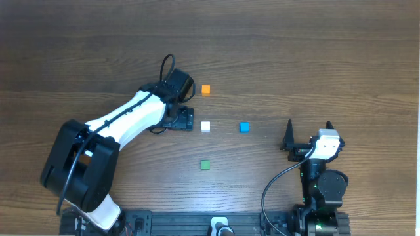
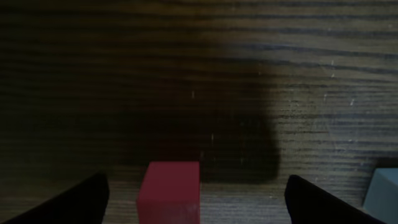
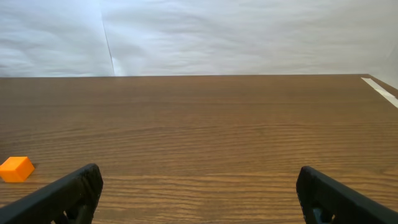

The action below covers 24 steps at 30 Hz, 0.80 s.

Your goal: Stack Cubes

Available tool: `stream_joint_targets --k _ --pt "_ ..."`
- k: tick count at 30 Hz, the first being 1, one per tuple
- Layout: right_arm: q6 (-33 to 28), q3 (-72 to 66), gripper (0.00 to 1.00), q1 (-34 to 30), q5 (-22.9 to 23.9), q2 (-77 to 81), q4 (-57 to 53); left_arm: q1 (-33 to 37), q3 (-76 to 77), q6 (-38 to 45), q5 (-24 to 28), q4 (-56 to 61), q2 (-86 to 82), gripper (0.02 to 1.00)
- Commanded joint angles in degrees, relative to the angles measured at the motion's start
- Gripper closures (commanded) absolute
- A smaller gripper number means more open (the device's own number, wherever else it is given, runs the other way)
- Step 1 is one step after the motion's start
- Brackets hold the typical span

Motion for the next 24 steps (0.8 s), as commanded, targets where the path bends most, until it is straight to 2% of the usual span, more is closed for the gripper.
stream_joint_targets --k 1,17,24 --pt "-0.04 -0.44 0.009 0.0 -0.46 -0.48 0.04 0.24 -0.44 0.94 -1.29 1.53 0.44 0.137" --pt "-0.04 -0.46 0.009 0.0 -0.46 -0.48 0.04 2.14 -2.93 -0.37 1.11 1.73 0.42 0.167" --pt "-0.04 -0.46 0.007 0.0 -0.46 -0.48 0.04 2.14 -3.02 -0.35 1.14 2.1 0.42 0.325"
